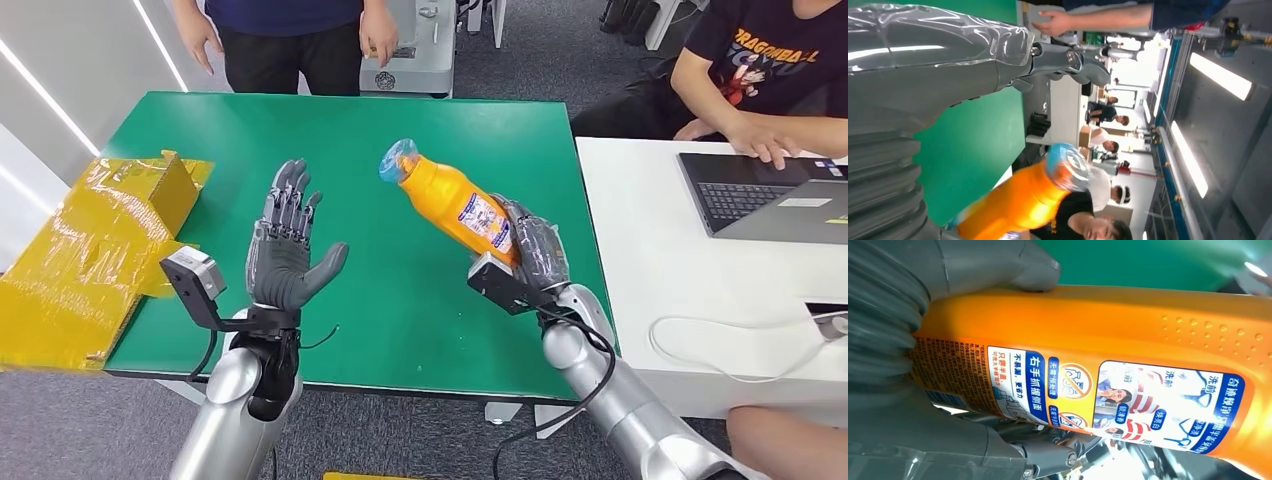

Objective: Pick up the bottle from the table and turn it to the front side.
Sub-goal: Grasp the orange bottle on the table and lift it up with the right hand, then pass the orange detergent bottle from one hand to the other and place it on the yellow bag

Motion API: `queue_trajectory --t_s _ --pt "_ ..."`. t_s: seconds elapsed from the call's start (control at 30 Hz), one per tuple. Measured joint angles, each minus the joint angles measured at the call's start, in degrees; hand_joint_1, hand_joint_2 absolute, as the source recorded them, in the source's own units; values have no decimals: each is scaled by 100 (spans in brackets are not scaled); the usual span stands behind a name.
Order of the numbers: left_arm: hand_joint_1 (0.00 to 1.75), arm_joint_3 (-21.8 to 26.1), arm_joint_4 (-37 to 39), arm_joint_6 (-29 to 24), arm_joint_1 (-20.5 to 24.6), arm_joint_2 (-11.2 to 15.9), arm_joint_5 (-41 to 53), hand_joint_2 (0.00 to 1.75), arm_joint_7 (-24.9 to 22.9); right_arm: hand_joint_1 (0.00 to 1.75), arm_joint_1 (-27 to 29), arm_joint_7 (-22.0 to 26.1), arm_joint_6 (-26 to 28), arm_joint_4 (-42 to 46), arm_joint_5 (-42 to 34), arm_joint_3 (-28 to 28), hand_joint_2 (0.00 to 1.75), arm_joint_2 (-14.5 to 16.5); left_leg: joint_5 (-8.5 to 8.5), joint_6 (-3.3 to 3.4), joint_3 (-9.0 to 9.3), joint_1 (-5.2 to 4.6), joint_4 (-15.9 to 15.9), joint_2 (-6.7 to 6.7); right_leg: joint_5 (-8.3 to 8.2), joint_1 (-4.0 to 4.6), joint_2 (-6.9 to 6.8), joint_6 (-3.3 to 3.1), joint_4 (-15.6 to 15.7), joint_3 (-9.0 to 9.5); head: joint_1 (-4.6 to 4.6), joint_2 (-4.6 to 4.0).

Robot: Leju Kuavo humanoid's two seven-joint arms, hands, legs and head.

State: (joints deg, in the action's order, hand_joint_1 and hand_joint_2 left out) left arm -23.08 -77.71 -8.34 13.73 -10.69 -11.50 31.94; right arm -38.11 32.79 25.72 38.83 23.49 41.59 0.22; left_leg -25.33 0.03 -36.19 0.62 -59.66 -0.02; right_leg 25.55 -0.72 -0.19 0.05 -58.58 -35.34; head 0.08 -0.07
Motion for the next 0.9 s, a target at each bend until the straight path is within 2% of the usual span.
queue_trajectory --t_s 0.17,0.3,0.4,0.63,0.9 --pt "0 13 271 38 308 26 324 175 -163 175 385 203 39 511 -196 -407 175 151 0 0 0 0 0 -1 0 0 -1 0 0 -1 1 0" --pt "0 17 690 -322 700 30 970 175 -269 175 692 319 -2 981 -212 -575 175 284 0 0 0 0 0 1 0 0 1 0 -1 -2 0 0" --pt "0 17 1067 -379 975 43 1241 175 -332 175 824 338 -136 1248 -218 -633 175 350 0 -1 0 0 0 2 0 0 2 0 -1 -3 1 0" --pt "0 -33 1702 151 1454 80 1133 175 -612 175 882 410 -454 1599 -257 -748 175 399 1 0 -1 -1 -1 4 -1 -1 6 -1 -1 -4 1 0" --pt "0 -163 1975 779 1836 110 696 175 -911 175 780 464 -708 1631 -233 -810 175 403 0 0 -3 -1 -2 4 -1 -1 5 -1 -2 -5 1 0"
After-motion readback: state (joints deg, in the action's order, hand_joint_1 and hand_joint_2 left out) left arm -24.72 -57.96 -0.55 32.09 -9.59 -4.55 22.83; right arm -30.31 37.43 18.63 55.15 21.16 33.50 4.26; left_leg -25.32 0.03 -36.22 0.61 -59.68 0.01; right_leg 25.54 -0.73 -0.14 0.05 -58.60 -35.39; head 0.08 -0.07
